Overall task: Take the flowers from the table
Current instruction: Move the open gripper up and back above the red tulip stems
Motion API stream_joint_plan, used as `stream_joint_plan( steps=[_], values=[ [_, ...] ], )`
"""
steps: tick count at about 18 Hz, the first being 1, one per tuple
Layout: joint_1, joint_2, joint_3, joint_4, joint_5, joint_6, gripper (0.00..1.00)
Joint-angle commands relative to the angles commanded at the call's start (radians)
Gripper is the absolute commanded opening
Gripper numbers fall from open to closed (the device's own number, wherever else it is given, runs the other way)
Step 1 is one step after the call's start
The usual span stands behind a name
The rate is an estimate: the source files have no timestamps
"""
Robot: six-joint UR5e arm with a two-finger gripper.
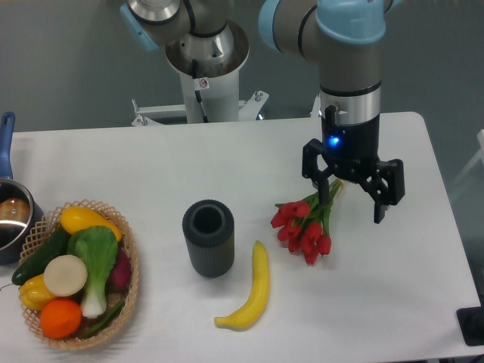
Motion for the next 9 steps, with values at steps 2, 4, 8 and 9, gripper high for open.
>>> stream_joint_plan(
  steps=[2,4,8,9],
  values=[
    [0.002,-0.006,0.0,0.003,0.002,0.002,1.0],
    [0.003,-0.005,-0.009,-0.005,0.006,-0.003,1.0],
    [0.005,-0.002,-0.075,0.014,-0.024,-0.015,1.0],
    [0.008,-0.003,-0.095,0.041,-0.058,-0.017,1.0]
  ],
)
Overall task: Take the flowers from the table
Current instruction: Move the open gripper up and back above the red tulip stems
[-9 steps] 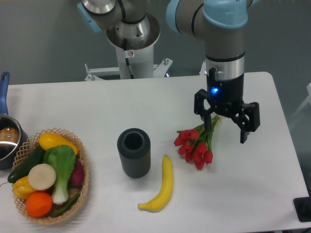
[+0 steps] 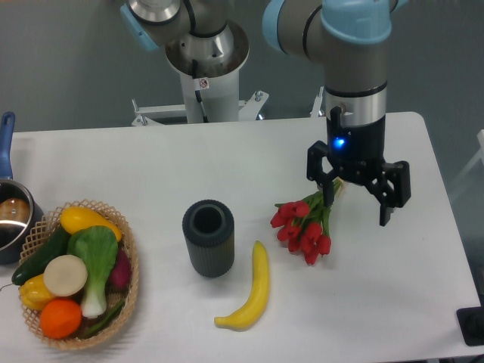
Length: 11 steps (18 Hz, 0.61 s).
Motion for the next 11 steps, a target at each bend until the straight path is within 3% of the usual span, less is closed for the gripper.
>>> stream_joint_plan(
  steps=[2,11],
  values=[
    [0.002,-0.002,-0.048,0.058,-0.037,-0.024,1.0],
    [0.035,-0.043,-0.118,0.051,-0.031,0.023,1.0]
  ],
)
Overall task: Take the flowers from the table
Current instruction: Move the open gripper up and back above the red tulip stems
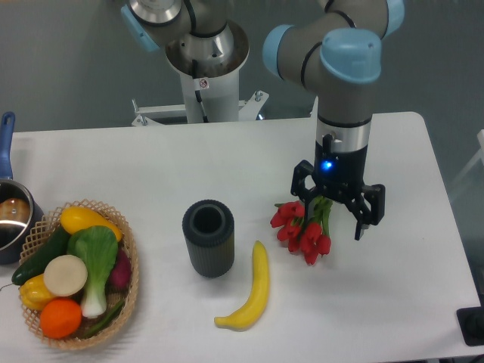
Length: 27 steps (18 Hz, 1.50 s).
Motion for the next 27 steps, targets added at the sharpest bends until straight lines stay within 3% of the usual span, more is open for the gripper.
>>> stream_joint_plan(
  steps=[4,9,12,15,27],
  values=[
    [0.074,0.002,-0.02,-0.014,0.0,0.151,1.0],
    [0.153,0.008,-0.074,-0.093,-0.003,0.359,1.0],
    [0.187,0.008,-0.109,-0.123,-0.044,0.371,1.0],
    [0.222,0.008,-0.13,-0.135,-0.155,0.359,1.0],
    [0.219,-0.014,-0.163,-0.133,-0.155,0.368,1.0]
  ],
)
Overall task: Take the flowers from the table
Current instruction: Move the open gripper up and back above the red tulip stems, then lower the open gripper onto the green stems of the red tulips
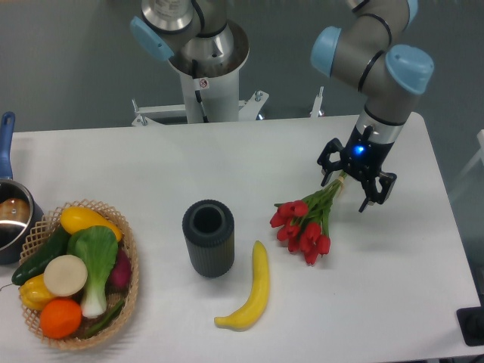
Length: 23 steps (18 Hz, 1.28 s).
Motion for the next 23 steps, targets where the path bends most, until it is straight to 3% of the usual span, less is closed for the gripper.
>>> stream_joint_plan(
  steps=[8,17,23],
  values=[
    [0.006,-0.003,-0.064,0.012,0.006,0.031,1.0],
    [0.008,-0.015,-0.057,0.018,0.077,0.043,1.0],
    [-0.003,-0.04,-0.071,0.077,0.077,0.04,1.0]
  ],
)
